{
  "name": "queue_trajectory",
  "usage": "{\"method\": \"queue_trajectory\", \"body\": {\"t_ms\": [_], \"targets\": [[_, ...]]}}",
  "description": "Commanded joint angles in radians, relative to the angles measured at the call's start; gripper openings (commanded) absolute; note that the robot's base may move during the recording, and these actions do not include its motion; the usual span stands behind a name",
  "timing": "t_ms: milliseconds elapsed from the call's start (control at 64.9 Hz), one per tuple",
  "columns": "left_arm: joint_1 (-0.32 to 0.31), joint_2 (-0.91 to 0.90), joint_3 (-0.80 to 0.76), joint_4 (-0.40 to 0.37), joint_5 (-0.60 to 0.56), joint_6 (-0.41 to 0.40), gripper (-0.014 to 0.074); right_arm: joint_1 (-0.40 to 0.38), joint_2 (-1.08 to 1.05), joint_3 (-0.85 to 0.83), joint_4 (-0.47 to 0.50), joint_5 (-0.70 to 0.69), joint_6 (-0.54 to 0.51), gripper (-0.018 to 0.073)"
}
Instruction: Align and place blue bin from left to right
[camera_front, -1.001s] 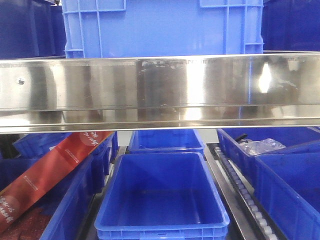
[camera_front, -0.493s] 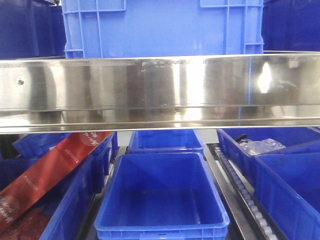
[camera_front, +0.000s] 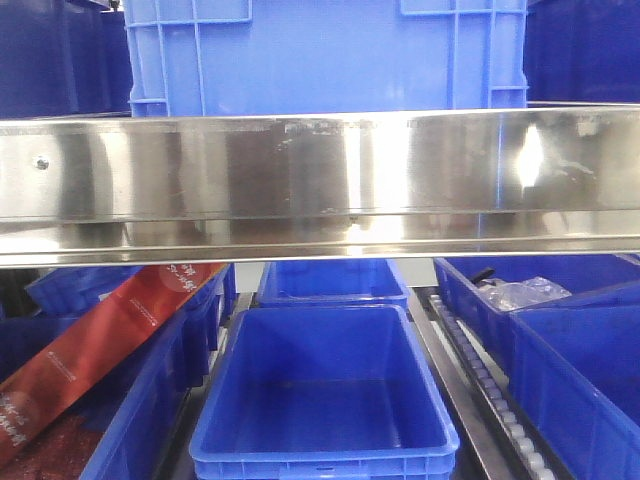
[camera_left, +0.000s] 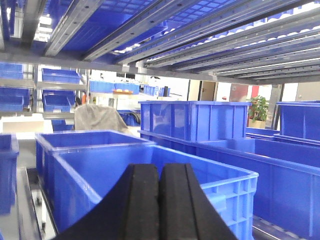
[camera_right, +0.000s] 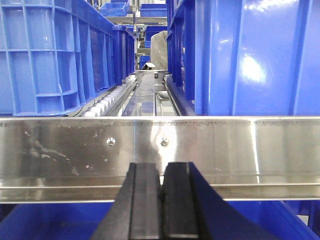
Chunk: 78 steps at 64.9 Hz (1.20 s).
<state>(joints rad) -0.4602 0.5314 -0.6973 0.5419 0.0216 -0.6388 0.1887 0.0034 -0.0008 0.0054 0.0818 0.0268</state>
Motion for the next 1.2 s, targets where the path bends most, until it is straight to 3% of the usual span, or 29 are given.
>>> {"method": "queue_trajectory", "body": {"t_ms": [0, 123, 200, 370, 508, 632, 801, 863, 1186], "targets": [[0.011, -0.050, 0.032, -0.121, 0.029, 0.112, -0.0111, -0.005, -0.003, 0.001, 0.003, -0.029, -0.004, -0.0079], [0.100, -0.161, 0.151, -0.374, 0.056, 0.457, -0.0111, -0.005, -0.003, 0.001, 0.003, -0.029, -0.004, -0.0079], [0.177, -0.241, 0.248, -0.422, 0.052, 0.527, -0.0111, -0.005, -0.003, 0.001, 0.003, -0.029, -0.004, -0.0079], [0.340, -0.391, 0.413, -0.495, 0.052, 0.531, -0.0111, -0.005, -0.003, 0.001, 0.003, -0.029, -0.004, -0.0079], [0.427, -0.493, 0.532, -0.514, 0.050, 0.532, -0.0111, -0.005, -0.003, 0.001, 0.003, -0.029, -0.004, -0.0079], [0.448, -0.531, 0.614, -0.514, 0.047, 0.535, -0.0111, -0.005, -0.003, 0.001, 0.003, -0.029, -0.004, -0.0079], [0.448, -0.531, 0.697, -0.514, -0.085, 0.535, -0.0111, -0.005, -0.003, 0.001, 0.003, -0.029, -0.004, -0.0079], [0.448, -0.531, 0.697, -0.514, -0.028, 0.535, -0.0111, -0.005, -0.003, 0.001, 0.003, -0.029, -0.004, -0.0079], [0.448, -0.531, 0.697, -0.512, -0.039, 0.535, -0.0111, -0.005, -0.003, 0.001, 0.003, -0.029, -0.004, -0.0079]]}}
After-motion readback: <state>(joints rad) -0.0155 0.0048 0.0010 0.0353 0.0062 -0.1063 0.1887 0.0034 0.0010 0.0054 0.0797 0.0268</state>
